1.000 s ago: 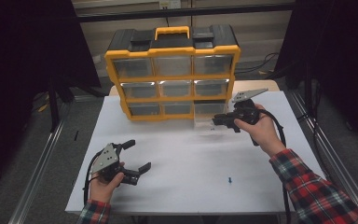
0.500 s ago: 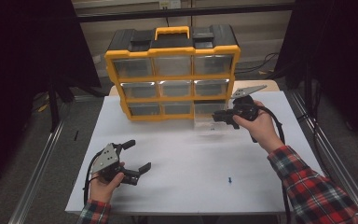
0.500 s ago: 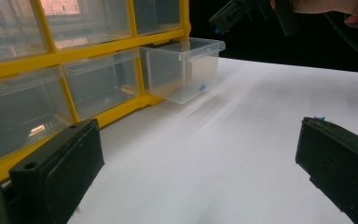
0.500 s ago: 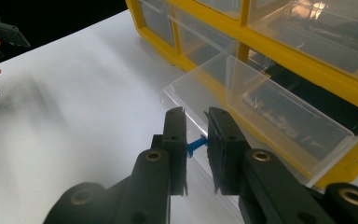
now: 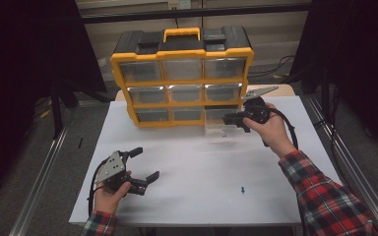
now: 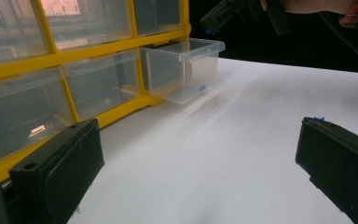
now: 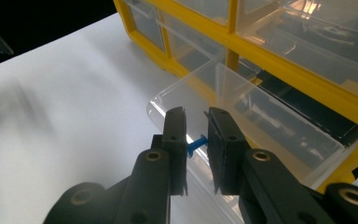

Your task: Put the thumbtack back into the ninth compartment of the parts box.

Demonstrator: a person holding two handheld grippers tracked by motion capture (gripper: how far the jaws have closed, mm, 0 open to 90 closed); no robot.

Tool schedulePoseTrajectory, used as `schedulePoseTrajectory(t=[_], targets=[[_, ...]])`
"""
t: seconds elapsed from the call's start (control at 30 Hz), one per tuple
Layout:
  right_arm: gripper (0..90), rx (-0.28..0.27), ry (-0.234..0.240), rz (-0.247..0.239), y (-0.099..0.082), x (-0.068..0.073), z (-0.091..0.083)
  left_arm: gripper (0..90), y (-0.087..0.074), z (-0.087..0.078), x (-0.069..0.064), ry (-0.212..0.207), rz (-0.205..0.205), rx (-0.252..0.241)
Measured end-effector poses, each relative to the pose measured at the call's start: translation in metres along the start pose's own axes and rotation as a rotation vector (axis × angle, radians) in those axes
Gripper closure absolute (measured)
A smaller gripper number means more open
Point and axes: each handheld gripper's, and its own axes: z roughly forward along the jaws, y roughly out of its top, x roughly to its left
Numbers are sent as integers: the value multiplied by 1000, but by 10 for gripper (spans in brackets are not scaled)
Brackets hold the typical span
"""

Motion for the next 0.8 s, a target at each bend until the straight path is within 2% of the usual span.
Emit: schedulePoseTrajectory(t=[0.2, 0.63, 0.8], targets=[[789, 3, -25, 5, 2, -3, 2, 5, 0, 0, 0, 1, 0, 1], [789, 7, -39, 24, 3, -8, 9, 5, 0, 0, 0, -2, 2, 3], [789, 5, -59, 38, 3, -10, 11, 5, 0, 0, 0, -3, 3, 3]])
